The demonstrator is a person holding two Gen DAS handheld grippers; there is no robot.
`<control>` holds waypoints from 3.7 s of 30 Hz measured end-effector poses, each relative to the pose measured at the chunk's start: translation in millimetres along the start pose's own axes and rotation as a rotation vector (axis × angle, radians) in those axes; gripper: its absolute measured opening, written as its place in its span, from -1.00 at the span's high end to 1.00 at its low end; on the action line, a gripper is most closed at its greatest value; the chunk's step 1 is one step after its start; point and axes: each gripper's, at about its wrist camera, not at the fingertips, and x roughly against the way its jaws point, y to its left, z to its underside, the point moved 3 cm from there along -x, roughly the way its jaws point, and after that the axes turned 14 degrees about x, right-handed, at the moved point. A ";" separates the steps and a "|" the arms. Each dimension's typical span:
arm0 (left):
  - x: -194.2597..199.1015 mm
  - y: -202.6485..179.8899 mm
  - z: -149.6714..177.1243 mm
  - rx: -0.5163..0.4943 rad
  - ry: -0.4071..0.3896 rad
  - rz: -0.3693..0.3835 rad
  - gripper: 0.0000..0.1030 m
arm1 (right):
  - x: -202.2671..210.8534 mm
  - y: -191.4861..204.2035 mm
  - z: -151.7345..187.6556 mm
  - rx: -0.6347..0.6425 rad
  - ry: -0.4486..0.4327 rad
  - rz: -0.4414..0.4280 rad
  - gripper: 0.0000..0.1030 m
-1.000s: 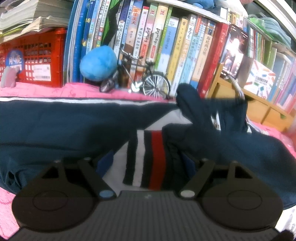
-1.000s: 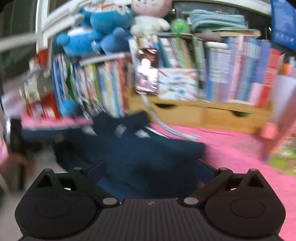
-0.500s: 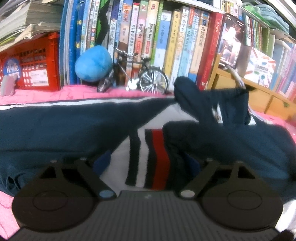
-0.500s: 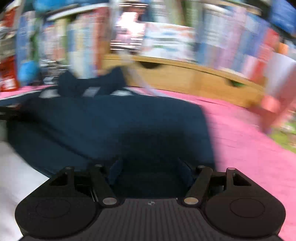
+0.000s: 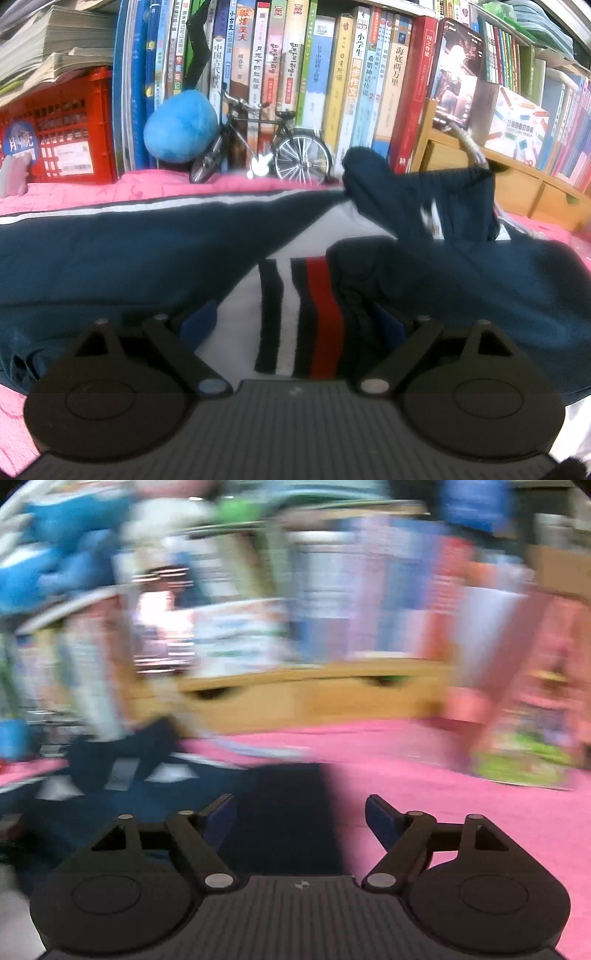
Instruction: Fold clothes
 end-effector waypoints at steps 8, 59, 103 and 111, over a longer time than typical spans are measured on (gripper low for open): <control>-0.2 0.2 -0.9 0.004 0.005 0.012 -0.83 | -97.8 1.7 0.6 -0.016 0.139 0.023 -0.28; 142.4 245.5 -40.0 0.414 -0.179 -0.073 -0.97 | -20.0 189.0 -24.7 0.237 -0.064 -0.285 -0.24; 111.3 388.1 -86.3 0.662 -0.353 -0.333 -0.59 | -41.4 347.7 1.4 0.518 -0.025 -0.579 0.06; 81.1 393.0 -96.5 0.586 -0.285 -0.450 0.68 | -42.3 347.9 1.4 0.520 -0.027 -0.571 0.05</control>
